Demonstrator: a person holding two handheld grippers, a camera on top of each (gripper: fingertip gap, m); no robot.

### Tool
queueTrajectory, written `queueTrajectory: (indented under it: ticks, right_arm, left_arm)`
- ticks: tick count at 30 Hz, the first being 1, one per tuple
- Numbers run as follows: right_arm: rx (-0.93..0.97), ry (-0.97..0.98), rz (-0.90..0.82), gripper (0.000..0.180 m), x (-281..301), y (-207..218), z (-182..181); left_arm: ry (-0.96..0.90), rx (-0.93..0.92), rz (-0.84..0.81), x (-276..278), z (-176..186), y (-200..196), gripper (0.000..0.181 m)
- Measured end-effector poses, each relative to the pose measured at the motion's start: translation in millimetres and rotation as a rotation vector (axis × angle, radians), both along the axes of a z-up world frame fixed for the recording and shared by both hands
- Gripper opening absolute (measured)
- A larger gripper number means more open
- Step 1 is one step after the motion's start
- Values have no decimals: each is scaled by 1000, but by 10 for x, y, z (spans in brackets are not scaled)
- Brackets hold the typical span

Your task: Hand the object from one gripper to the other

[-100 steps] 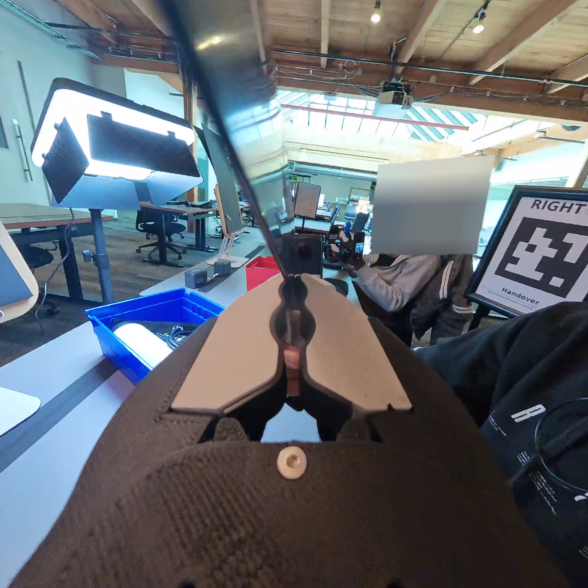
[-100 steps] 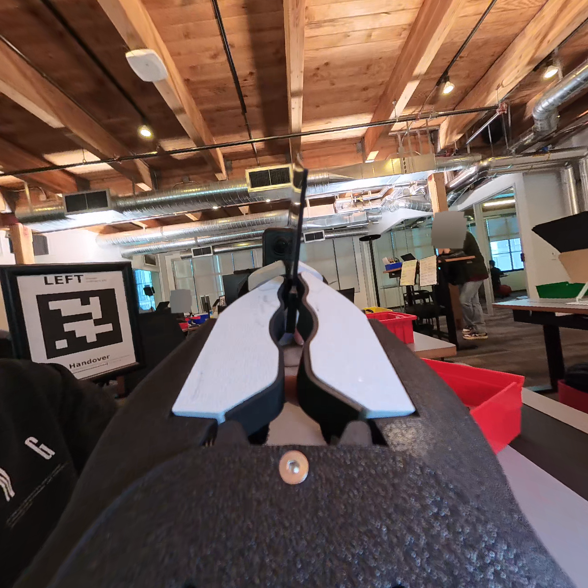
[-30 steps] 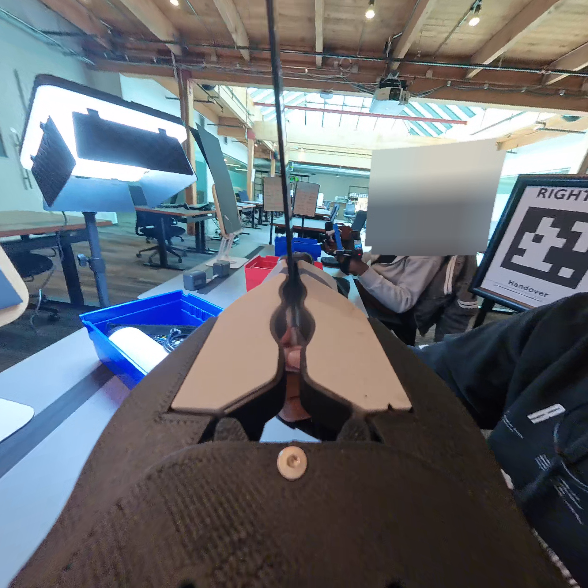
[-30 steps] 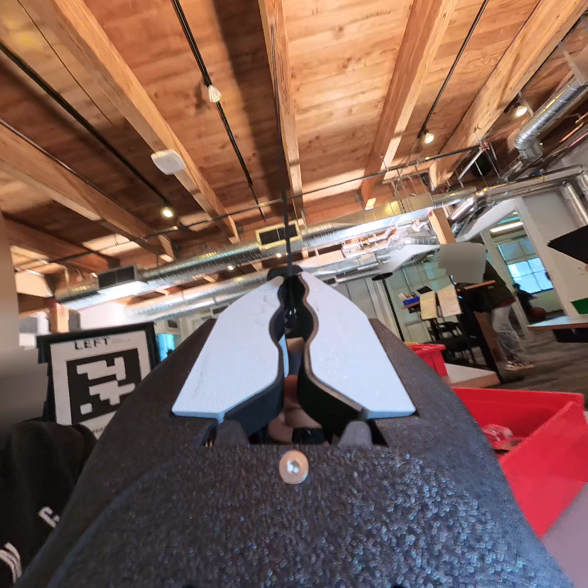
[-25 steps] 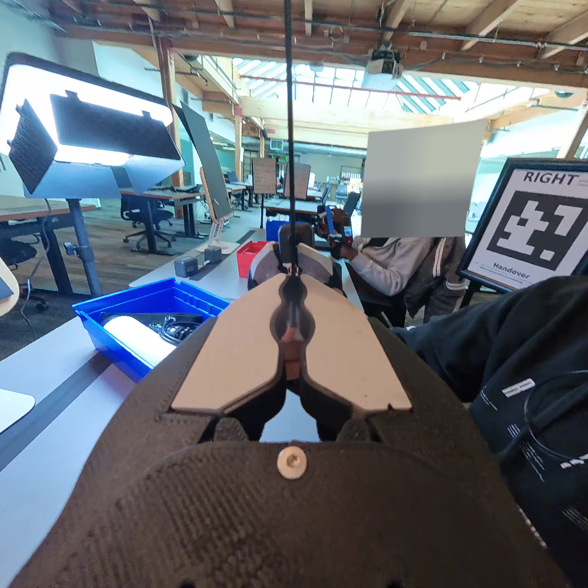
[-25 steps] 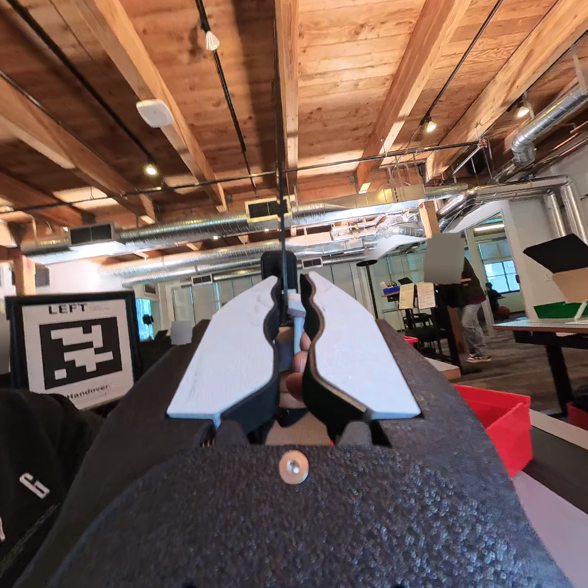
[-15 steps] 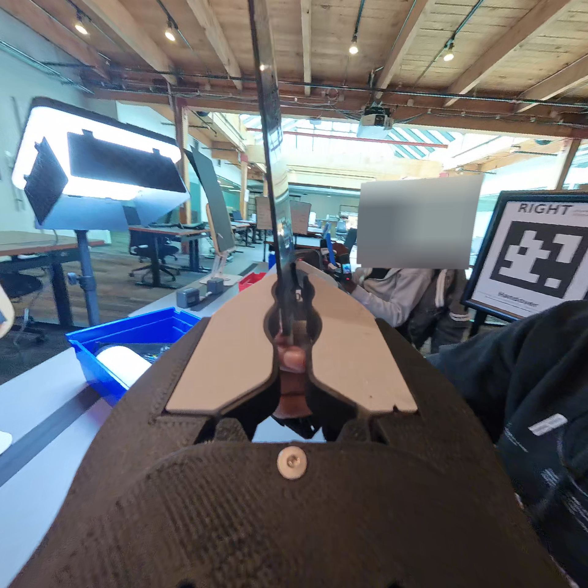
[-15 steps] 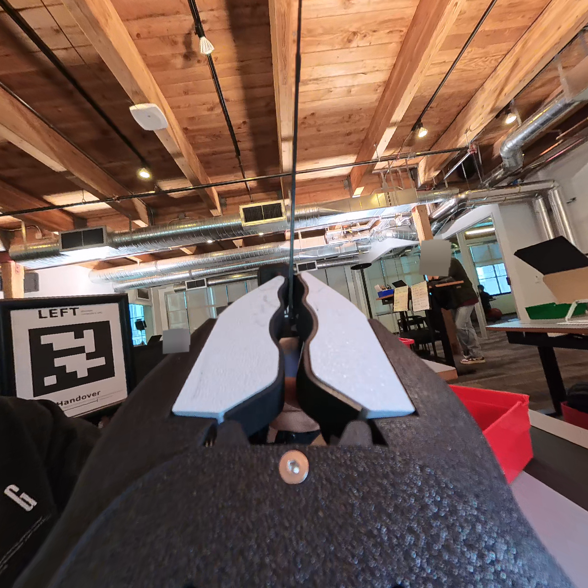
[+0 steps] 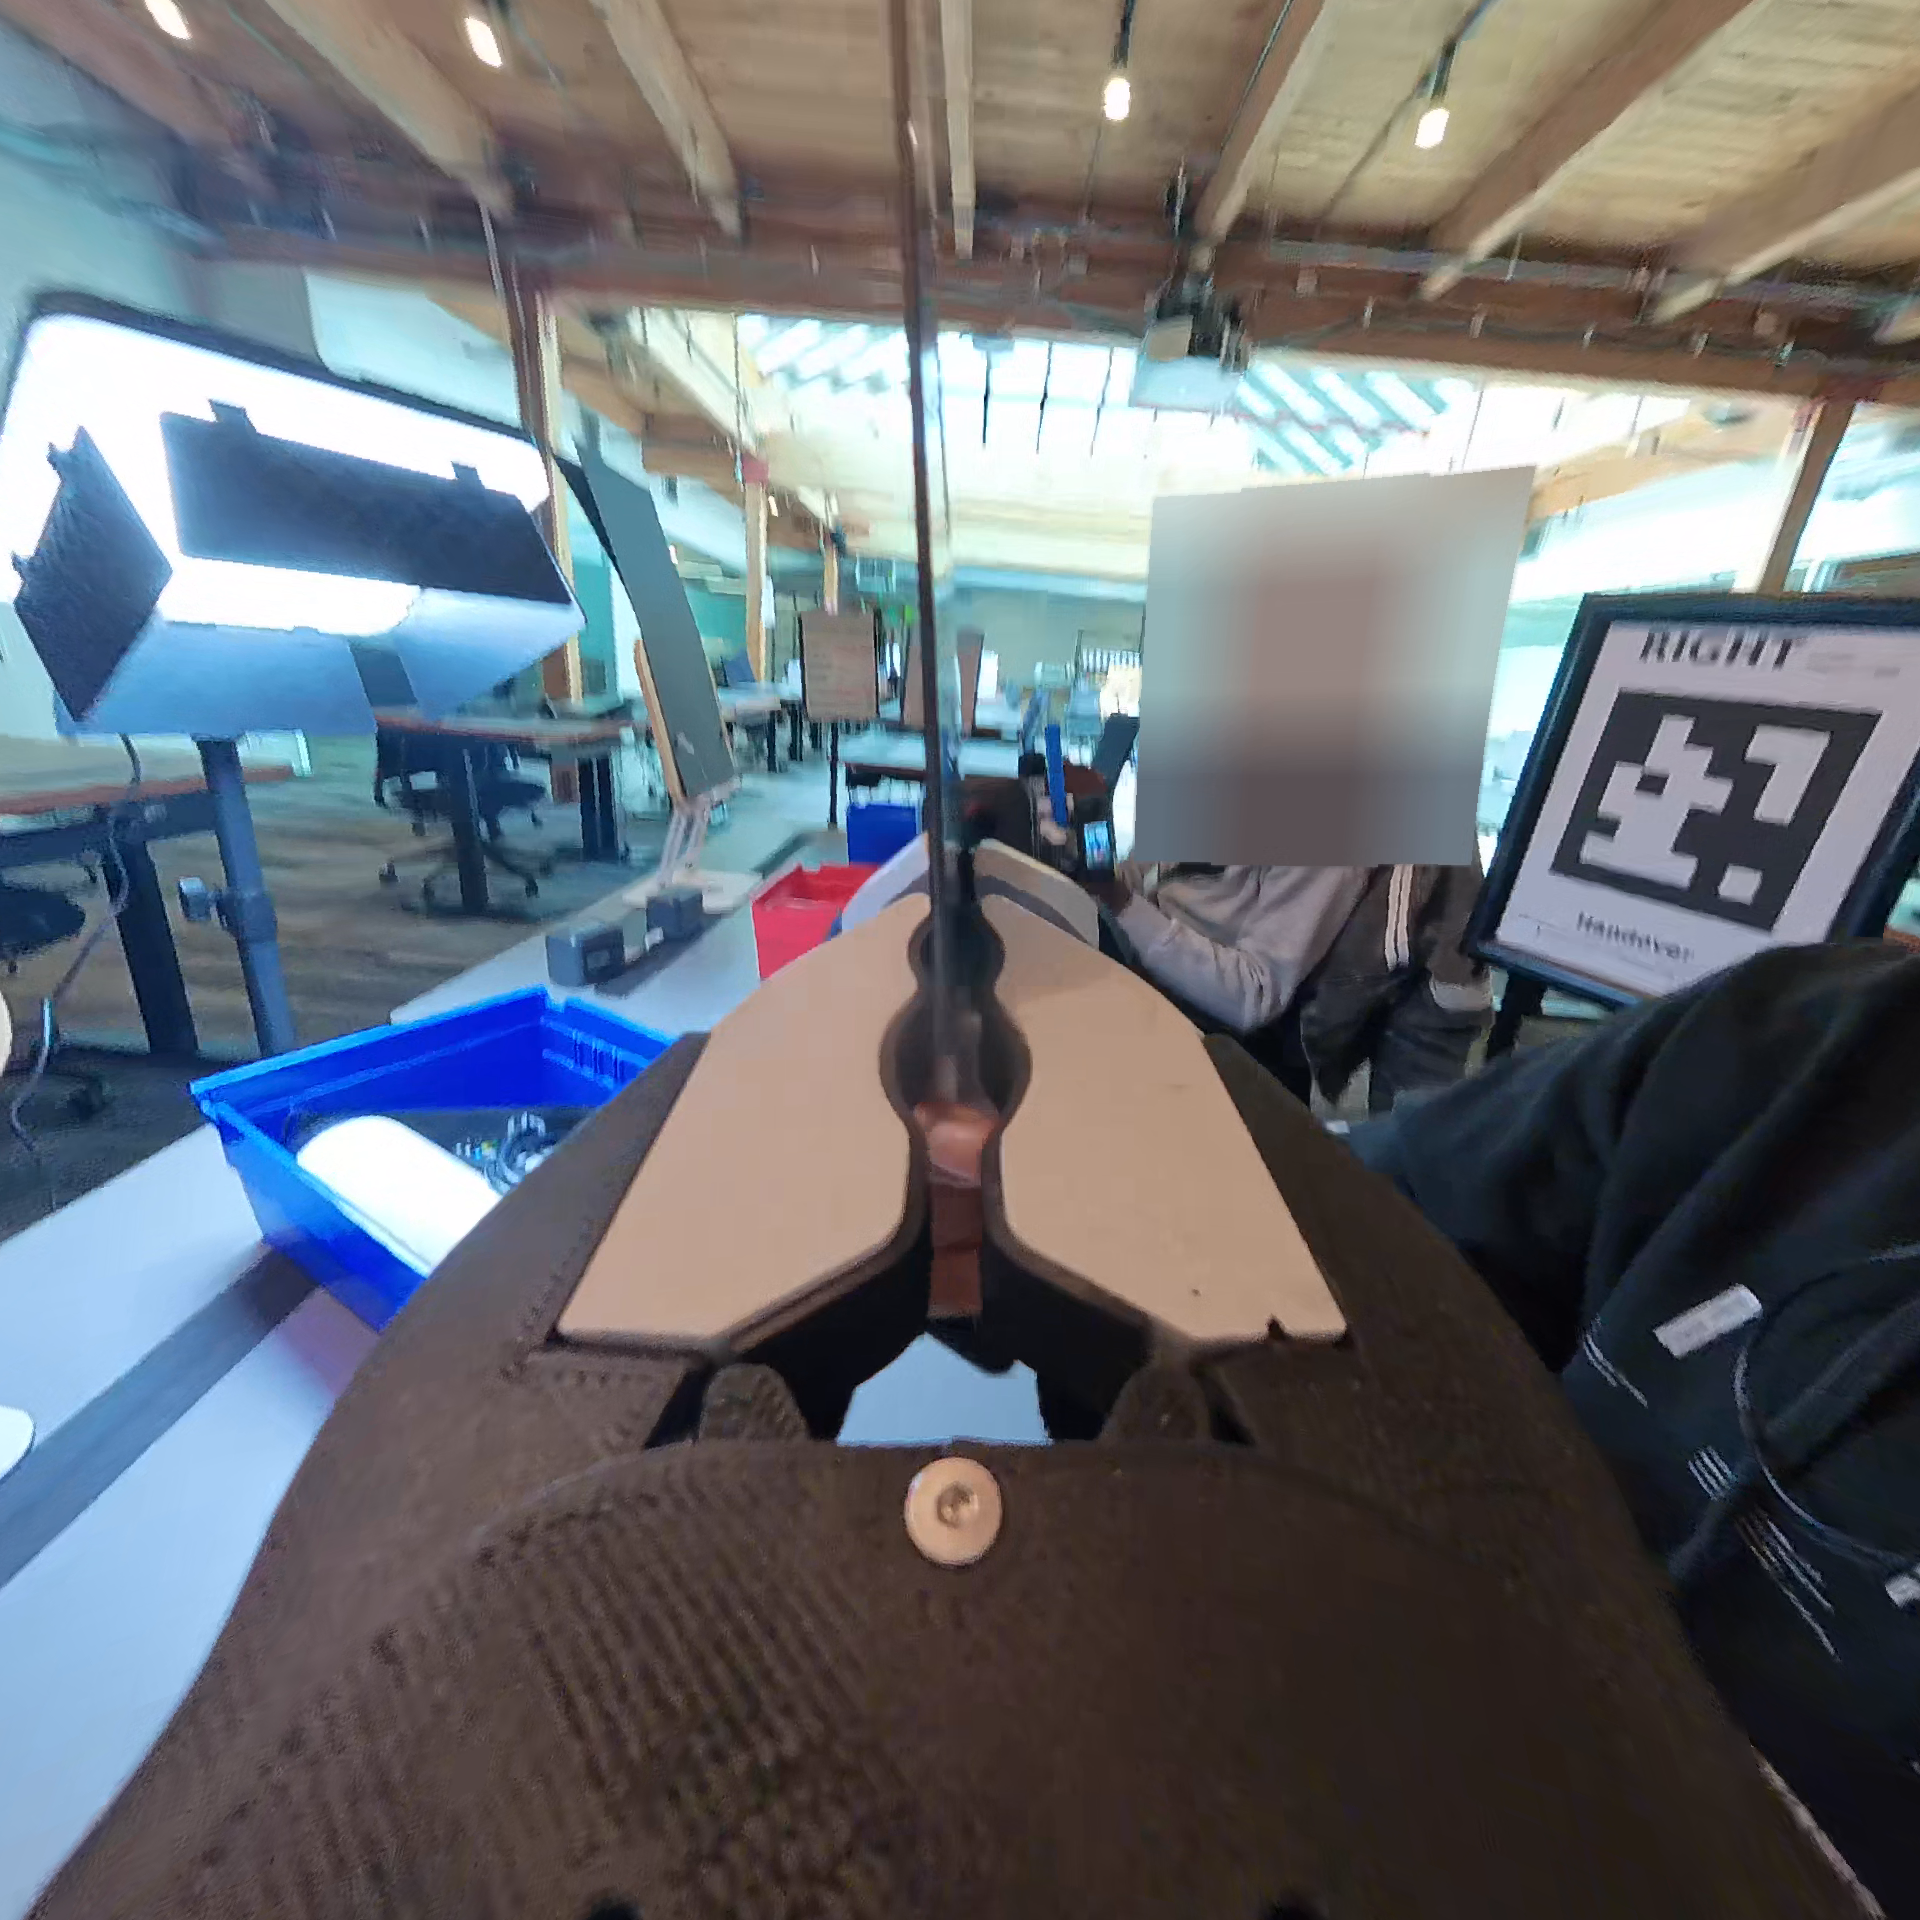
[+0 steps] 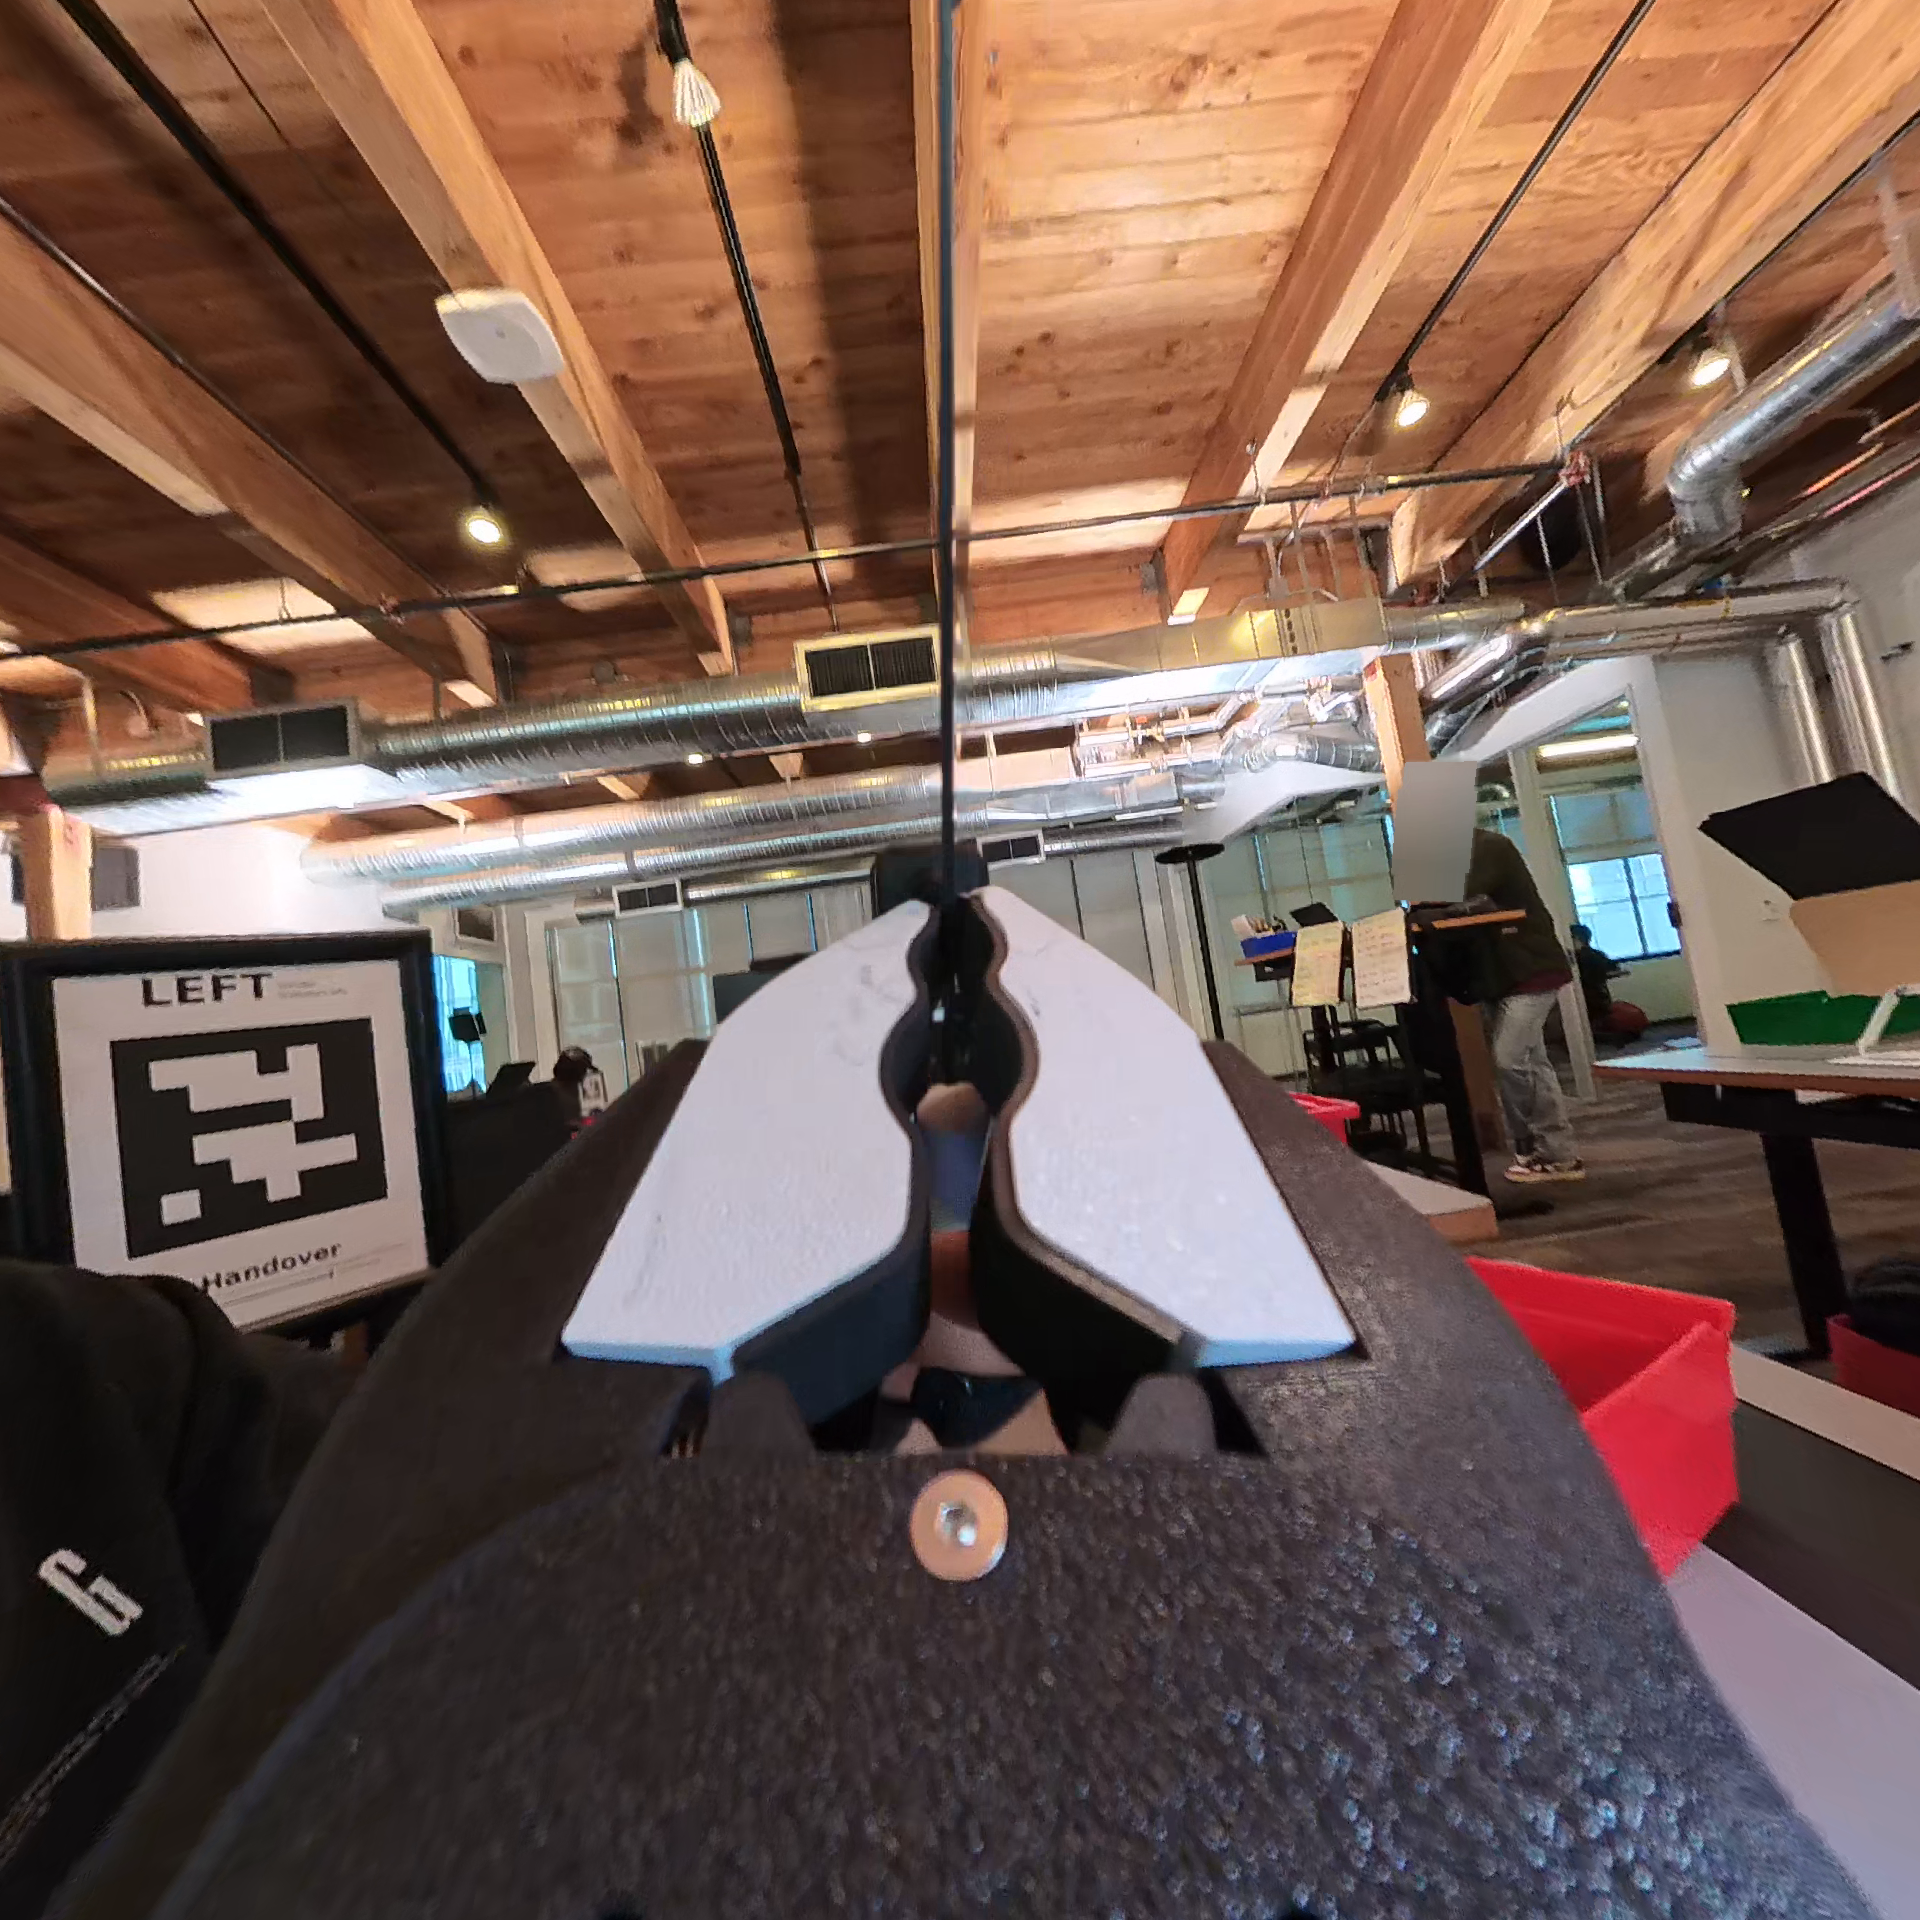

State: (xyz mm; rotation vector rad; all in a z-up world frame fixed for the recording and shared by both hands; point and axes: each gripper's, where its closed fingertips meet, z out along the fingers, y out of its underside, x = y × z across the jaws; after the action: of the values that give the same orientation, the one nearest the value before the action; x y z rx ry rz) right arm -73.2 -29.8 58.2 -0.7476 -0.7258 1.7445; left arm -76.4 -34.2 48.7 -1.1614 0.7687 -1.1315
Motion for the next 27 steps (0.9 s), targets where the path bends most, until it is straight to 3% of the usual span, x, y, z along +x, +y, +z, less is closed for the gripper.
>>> queueTrajectory:
  ticks: [2, 8, 12, 18, 21, 27]
  right_arm:
    - [-9, 29, -4, 1, 29, 9, 16]
    - [-22, 11, 12, 2, -10, 7, -10]
    - [25, -26, -4, 11, 18, 0, 29]
    - [37, 5, -1, 2, 60, -39, 67]
    - [14, 8, 1, 2, 45, -13, 45]
    - [16, -18, -2, 2, 10, -27, 28]
  left_arm:
    - [-35, 7, -10, 32, 14, -11, 14]
    - [22, -14, 0, 110, -76, 27, 2]
    - [91, -42, -54, 51, -99, -46, 3]
    - [69, 15, -45, -34, -24, -87, 2]
    - [56, 35, -32, 22, -27, -87, 14]
    - [38, 1, -24, 33, -35, -26, 2]
